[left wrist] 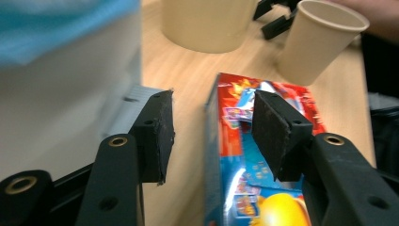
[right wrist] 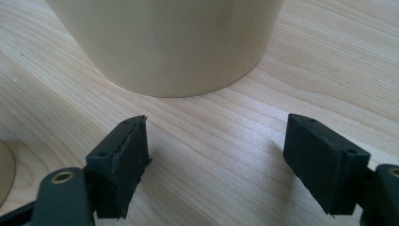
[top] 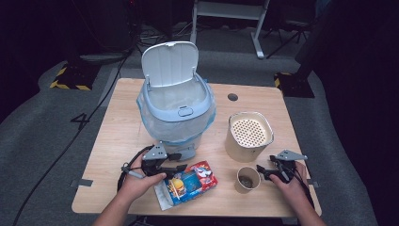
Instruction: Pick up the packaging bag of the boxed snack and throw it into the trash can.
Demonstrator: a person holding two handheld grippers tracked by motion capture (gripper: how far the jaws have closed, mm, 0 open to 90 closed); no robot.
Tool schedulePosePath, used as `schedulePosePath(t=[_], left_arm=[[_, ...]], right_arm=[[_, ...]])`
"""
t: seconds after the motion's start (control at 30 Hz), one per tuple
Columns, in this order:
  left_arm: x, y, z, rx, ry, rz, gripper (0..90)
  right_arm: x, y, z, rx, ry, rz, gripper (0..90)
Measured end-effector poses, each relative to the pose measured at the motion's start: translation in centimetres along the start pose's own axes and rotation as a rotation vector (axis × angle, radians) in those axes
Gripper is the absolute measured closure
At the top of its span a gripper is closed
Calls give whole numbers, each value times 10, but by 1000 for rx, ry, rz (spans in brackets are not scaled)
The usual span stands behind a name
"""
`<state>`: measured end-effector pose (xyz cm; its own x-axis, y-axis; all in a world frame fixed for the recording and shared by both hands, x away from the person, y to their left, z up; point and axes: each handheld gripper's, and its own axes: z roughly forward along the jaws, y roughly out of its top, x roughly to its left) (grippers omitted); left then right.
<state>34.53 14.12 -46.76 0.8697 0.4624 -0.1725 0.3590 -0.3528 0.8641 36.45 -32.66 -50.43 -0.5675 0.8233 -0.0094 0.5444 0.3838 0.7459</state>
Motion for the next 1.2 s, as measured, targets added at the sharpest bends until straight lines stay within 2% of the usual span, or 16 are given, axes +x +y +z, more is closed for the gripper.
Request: schedulePosePath(t=[0.07, 0.13, 0.23, 0.4, 0.5, 0.67, 0.77, 0.87, 0.93, 1.03, 1.1, 1.2], left_arm=[[0, -5, 4, 12, -21, -24, 498], [0, -8, 8, 37, -21, -22, 501], [-1, -12, 13, 63, -45, -41, 509], [-3, -17, 21, 113, -49, -40, 543], [-4, -17, 25, 141, -60, -65, 581], [-6, -15, 28, 148, -68, -80, 581], [-6, -12, 30, 160, -57, -85, 587], [-7, -9, 30, 193, -33, -74, 652], [-8, -8, 29, 194, -38, -81, 669], [-10, -6, 28, 210, -13, -55, 705], [-10, -4, 26, 219, -10, -55, 744], [-11, -3, 24, 211, -3, -51, 745]], right_arm=[[0, 0, 0, 0, 0, 0, 228], [0, 0, 0, 0, 0, 0, 228], [0, 0, 0, 0, 0, 0, 227], [0, 0, 0, 0, 0, 0, 228], [0, 0, 0, 0, 0, 0, 228], [0, 0, 0, 0, 0, 0, 228], [0, 0, 0, 0, 0, -1, 228], [0, 0, 0, 0, 0, -1, 227], [0, 0, 0, 0, 0, 0, 227], [0, 0, 0, 0, 0, 0, 228], [0, 0, 0, 0, 0, 0, 228], [0, 0, 0, 0, 0, -1, 228]])
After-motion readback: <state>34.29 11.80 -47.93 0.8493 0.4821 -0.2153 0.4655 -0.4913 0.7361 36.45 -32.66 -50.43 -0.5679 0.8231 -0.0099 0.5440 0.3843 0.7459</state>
